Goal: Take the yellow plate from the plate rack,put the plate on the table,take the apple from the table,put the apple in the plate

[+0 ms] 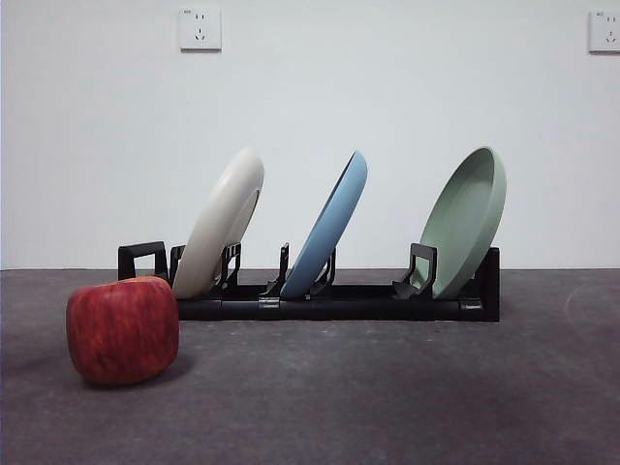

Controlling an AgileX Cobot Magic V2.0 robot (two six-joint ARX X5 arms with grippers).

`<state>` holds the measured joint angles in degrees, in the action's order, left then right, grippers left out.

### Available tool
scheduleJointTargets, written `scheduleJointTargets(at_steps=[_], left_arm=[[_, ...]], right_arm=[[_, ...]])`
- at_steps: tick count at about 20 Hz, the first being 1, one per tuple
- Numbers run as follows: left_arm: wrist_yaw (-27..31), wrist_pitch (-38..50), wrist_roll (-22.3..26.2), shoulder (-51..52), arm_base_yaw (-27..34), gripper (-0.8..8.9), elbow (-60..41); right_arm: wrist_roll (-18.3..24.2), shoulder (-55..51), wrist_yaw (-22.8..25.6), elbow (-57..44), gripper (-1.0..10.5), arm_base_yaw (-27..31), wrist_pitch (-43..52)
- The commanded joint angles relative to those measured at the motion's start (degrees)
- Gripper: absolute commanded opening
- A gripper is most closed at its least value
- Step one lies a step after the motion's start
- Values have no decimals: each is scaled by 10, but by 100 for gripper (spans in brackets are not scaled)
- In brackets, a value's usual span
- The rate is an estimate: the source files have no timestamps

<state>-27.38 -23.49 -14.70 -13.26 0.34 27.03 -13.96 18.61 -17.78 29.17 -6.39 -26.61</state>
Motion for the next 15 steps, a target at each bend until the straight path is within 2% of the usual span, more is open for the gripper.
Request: scheduleJointTargets(at_steps=[1, 8, 12, 15], left_arm=[[-51, -42, 52, -31, 1, -6, 47], [-133, -185, 150, -92, 0, -6, 157], [-152, -257, 190, -111, -5, -6, 203], [-151, -305, 210, -117, -15, -7, 225]], right_arm=[[66, 43, -51, 69, -12, -1, -73], [168, 125, -125, 202, -12, -1, -237], [206, 150, -151, 248, -12, -2, -315], [226, 155, -153, 258, -11, -2, -351]])
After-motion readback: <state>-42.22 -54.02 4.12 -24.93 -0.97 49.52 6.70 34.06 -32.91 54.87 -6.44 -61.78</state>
